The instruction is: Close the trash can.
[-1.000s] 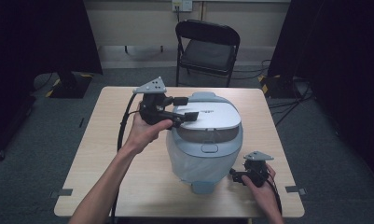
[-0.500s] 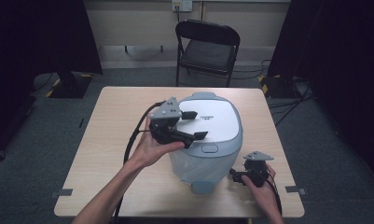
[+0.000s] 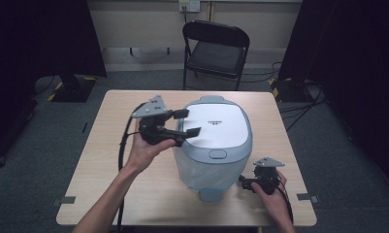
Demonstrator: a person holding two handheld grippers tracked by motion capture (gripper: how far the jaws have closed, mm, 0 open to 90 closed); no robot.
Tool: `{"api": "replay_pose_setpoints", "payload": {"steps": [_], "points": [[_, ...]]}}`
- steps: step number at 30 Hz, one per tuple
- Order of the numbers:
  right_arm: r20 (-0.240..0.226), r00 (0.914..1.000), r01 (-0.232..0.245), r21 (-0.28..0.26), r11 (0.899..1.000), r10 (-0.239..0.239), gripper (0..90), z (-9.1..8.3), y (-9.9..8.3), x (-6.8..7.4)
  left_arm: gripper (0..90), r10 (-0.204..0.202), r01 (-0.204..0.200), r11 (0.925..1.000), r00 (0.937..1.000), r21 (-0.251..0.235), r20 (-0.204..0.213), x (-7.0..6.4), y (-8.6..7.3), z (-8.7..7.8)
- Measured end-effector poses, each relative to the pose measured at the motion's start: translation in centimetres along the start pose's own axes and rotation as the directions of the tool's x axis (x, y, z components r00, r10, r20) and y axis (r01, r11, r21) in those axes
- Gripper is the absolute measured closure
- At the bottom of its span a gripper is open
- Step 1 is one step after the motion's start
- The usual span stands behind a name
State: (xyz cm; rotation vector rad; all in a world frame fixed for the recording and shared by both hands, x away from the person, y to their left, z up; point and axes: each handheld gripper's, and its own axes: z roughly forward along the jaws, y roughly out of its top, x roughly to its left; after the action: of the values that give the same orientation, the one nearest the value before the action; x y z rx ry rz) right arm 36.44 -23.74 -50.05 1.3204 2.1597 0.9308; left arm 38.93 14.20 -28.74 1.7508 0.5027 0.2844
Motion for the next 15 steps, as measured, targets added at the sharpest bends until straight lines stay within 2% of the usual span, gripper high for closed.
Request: {"api": "replay_pose_setpoints", "payload": {"steps": [1,2,3,4,5,6,8,9,10,12,13,14,15], "points": [[0.0,1.0,-0.001,0.0,1.0,0.001,11.3,0.0,0.0,0.0,25.6,-0.004,0.005,1.0,0.9984,0.002,-0.056,1.0,-0.9,-1.7],[0.0,1.0,-0.001,0.0,1.0,0.001,11.3,0.0,0.0,0.0,24.9,-0.004,0.005,1.0,0.9984,0.002,-0.056,1.0,-0.9,-1.7],[0.0,1.0,-0.001,0.0,1.0,0.001,11.3,0.0,0.0,0.0,24.3,-0.019,0.021,0.9996,0.9941,0.018,-0.107,1.9,-2.3,-3.1],[0.001,1.0,-0.001,0.0,1.0,0.001,11.3,0.0,0.0,0.0,24.0,-0.019,0.021,0.9996,0.9941,0.018,-0.107,1.9,-2.3,-3.1],[0.001,1.0,0.0,0.0,1.0,0.0,11.3,0.0,0.0,0.0,23.5,-0.031,0.038,0.9986,0.9859,0.038,-0.165,3.0,-4.1,-4.3],[0.001,1.0,0.0,0.0,1.0,0.0,11.3,0.0,0.0,0.0,22.9,-0.031,0.038,0.9986,0.9859,0.038,-0.165,3.0,-4.1,-4.3],[0.001,1.0,-0.001,0.0,1.0,0.001,11.3,0.0,0.0,0.0,22.2,-0.056,0.071,0.9953,0.9765,0.066,-0.208,4.0,-6.2,-5.4],[0.0,1.0,-0.001,0.0,1.0,0.001,11.3,0.0,0.0,0.0,21.3,-0.075,0.104,0.988,0.9696,0.114,-0.233,4.8,-8.5,-6.1],[0.0,1.0,-0.001,0.0,1.0,0.001,11.3,0.0,0.0,0.0,20.5,-0.075,0.104,0.988,0.9696,0.114,-0.233,4.8,-8.5,-6.1],[0.001,1.0,0.0,0.0,1.0,0.0,11.3,0.0,0.0,0.0,19.1,-0.11,0.15,0.9772,0.9617,0.15,-0.251,5.2,-11.1,-6.7],[0.001,1.0,0.0,0.0,1.0,0.0,11.3,0.0,0.0,0.0,19.1,-0.126,0.168,0.9726,0.961,0.16,-0.246,5.3,-12.5,-7.0],[0.001,1.0,0.0,0.0,1.0,0.0,11.3,0.0,0.0,0.0,18.6,-0.122,0.175,0.9645,0.9597,0.198,-0.254,5.4,-14.0,-7.2],[0.001,1.0,0.0,0.0,1.0,0.0,11.3,0.0,0.0,0.0,17.0,-0.125,0.189,0.9544,0.9557,0.231,-0.266,5.6,-15.3,-7.3]]}}
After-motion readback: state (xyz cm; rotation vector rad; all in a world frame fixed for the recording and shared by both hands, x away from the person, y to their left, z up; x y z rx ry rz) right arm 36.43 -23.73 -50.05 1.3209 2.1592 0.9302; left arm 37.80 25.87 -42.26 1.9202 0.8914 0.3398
